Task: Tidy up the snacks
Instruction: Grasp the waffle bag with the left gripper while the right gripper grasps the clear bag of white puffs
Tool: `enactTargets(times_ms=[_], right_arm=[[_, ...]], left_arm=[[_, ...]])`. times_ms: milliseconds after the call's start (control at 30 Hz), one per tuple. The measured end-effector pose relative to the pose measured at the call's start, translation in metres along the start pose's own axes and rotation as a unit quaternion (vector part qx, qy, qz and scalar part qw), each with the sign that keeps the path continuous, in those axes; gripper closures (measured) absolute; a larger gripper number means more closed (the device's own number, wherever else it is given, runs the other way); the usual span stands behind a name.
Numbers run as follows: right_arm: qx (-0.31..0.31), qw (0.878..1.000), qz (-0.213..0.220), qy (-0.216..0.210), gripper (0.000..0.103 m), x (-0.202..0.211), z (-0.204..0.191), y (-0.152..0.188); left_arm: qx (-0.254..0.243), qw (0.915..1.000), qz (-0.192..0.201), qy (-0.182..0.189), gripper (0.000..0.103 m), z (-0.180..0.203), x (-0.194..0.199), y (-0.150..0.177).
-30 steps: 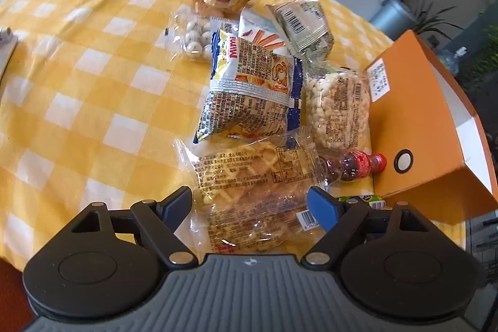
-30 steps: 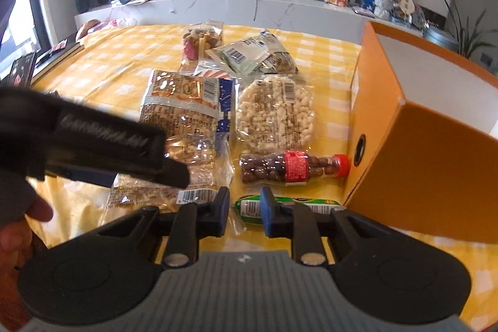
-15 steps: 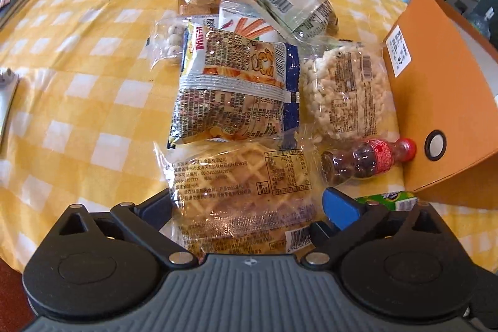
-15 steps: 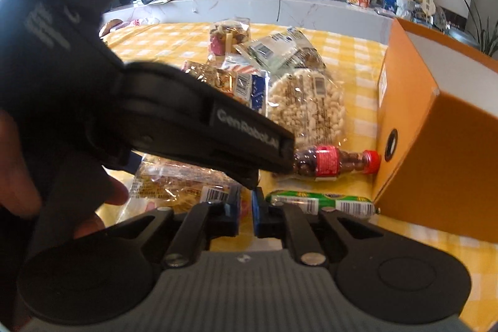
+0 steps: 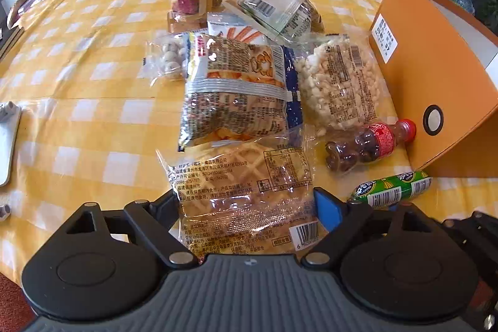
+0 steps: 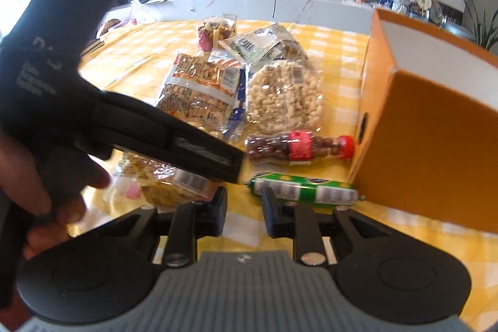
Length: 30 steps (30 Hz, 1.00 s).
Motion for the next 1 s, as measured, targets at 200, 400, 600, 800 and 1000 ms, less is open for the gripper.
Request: enactTargets(times_ms=[200,400,600,800,1000], right_arm=[[0.031,0.999,0.030,0.016,0.069,0.010,0.002,-0.007],[0.046,0.997,0.060,0.029,0.042,0.002,-0.007,-0.030],[-0.012,0.995,0.069,0.077,0.027,-0.024,-0.012,-0.059],[-0.029,0.985,0.078,0.148,0.027,-0.050,-0.030,-0.069],[-0.021,0.981,0.071,0.182,0.024,-0.076,-0.037,-0.076]], left_arm=[[0.014,0.9992,0.038,0.007,0.004,-0.019,0.033,0.007],[0.032,0.9960,0.084,0.005,0.004,-0.037,0.057,-0.008],[0.055,0.9938,0.096,-0.002,0.004,-0.057,0.053,-0.018],[0.068,0.9928,0.099,-0.003,0.004,-0.069,0.043,-0.025],[0.080,0.9927,0.091,-0.002,0.004,-0.076,0.026,-0.027]])
Point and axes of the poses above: each gripper's, at about its wrist camera, not at the fingertips, and x roughly against the way its jaws point, z to its right, y to its underside, the point moved 2 cm from there along -x, roughly the way its jaws point, and after that the axes turned 7 degrees about -x, right-handed, at the moved point
